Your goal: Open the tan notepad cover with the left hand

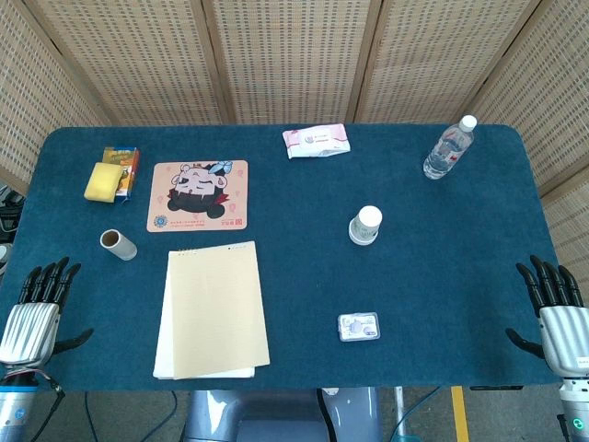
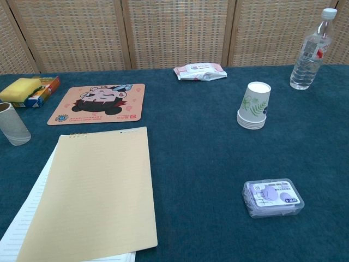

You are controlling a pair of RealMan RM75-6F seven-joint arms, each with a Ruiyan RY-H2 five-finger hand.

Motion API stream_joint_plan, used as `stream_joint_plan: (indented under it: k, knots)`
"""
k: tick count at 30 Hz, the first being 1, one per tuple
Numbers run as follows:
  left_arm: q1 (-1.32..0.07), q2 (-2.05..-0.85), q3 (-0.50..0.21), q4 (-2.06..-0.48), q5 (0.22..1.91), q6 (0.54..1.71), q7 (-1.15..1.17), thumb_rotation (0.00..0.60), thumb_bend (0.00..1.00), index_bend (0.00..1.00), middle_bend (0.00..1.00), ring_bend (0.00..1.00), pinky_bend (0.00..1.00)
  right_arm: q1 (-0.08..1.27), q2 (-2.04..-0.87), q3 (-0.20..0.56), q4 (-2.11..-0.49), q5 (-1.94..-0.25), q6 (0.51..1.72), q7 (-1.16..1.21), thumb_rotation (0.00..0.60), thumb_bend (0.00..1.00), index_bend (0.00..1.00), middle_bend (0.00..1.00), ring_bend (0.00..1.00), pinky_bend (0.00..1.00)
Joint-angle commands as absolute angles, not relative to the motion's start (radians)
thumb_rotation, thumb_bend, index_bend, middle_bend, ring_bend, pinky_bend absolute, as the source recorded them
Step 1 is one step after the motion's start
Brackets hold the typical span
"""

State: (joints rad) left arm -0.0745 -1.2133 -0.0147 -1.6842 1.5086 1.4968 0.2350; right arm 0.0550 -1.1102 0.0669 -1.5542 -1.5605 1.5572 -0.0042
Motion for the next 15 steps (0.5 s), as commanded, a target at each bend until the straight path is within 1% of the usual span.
stream_joint_plan:
  k: [1,10,15]
  knots:
    - [-0.075,-1.215,-0.015,-1.683,1.508,1.496,0.237,0.600,0.00,0.00,0.00,0.00,0.00,0.055,-1.110,0.068,-1.554,-1.560,1.558,-0.004,0.600,0.00,0.00,0.00,0.00,0.00]
    - [-0.076,-1.218,-0.009,-1.679,1.518,1.493,0.239,0.600,0.00,0.00,0.00,0.00,0.00,0.054,-1.110,0.067,-1.555,-1.560,1.559,-0.003,0.600,0.00,0.00,0.00,0.00,0.00]
    - [-0.103,-1.247,0.024,-1.640,1.564,1.438,0.247,0.600,0.00,0.00,0.00,0.00,0.00,0.054,-1.110,0.067,-1.557,-1.560,1.559,-0.005,0.600,0.00,0.00,0.00,0.00,0.00]
